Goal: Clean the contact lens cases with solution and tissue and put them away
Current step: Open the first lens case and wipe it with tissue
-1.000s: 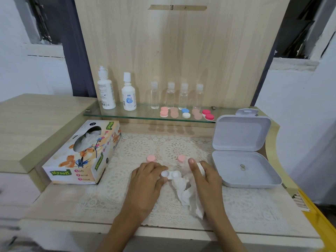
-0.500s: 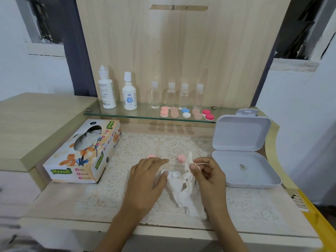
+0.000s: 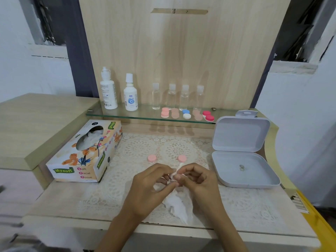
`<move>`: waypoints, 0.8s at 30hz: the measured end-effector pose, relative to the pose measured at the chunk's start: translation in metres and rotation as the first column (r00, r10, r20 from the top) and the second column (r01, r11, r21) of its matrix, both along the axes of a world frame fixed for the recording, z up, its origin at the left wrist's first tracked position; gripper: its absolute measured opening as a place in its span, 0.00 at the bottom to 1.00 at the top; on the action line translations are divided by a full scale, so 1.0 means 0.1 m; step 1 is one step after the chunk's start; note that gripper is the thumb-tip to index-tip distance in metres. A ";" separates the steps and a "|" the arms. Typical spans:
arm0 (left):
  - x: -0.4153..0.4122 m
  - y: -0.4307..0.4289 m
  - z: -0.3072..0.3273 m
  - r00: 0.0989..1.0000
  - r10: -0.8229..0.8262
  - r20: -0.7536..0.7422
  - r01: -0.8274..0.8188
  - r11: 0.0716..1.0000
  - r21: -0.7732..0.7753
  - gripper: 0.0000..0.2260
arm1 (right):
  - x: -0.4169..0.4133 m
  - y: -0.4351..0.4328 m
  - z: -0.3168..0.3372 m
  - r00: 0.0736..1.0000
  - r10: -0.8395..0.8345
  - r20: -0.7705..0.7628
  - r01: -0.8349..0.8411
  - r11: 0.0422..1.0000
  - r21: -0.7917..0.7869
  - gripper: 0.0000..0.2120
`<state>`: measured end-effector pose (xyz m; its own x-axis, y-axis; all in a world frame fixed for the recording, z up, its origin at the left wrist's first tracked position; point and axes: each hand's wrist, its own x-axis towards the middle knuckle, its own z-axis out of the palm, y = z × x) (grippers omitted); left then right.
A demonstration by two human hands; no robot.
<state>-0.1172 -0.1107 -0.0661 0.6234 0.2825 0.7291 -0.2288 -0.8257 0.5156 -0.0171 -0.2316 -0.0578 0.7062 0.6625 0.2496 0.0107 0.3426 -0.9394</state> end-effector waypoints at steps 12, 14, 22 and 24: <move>-0.30 0.08 0.39 0.994 -0.080 -0.070 0.034 0.863 -0.504 0.07 | -0.05 0.10 0.17 0.966 0.029 0.256 -0.034 0.999 0.015 0.09; -0.51 0.16 0.48 0.988 -0.087 -0.126 0.019 0.887 -0.462 0.09 | -0.11 0.19 0.25 0.938 0.031 0.344 -0.026 0.999 -0.020 0.09; -1.99 0.67 0.33 0.906 0.356 -0.228 -0.409 0.876 -0.256 0.11 | -0.76 0.80 0.39 0.890 0.209 0.406 -0.186 0.978 -0.094 0.09; -2.36 0.78 0.26 0.849 0.461 -0.258 -0.518 0.822 -0.236 0.09 | -0.98 0.99 0.36 0.881 0.265 0.391 -0.237 0.964 -0.120 0.10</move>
